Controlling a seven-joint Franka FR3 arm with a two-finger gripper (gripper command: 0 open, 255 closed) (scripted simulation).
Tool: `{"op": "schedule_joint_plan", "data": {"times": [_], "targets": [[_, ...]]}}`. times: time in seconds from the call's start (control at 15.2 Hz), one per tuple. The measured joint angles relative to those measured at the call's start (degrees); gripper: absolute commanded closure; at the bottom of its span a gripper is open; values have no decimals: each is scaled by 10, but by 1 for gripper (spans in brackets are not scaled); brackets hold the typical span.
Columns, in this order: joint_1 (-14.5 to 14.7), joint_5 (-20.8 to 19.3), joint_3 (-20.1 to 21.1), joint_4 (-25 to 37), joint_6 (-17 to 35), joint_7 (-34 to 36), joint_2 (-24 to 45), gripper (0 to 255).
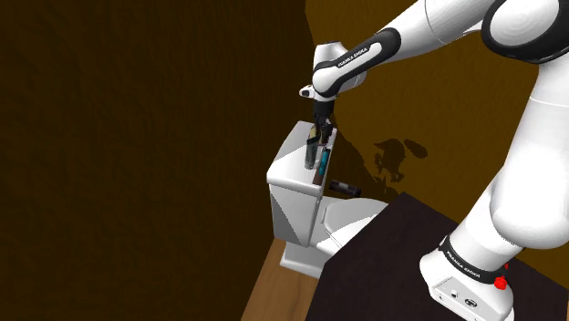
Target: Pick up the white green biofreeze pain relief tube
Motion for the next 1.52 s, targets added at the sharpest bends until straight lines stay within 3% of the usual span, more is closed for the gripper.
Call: {"op": "schedule_joint_plan", "data": {"times": [0.66, 1.52], "targets": [[0, 0, 0, 1, -2, 0, -2, 255], [3, -6, -1, 43, -89, 0, -46, 255]]}}
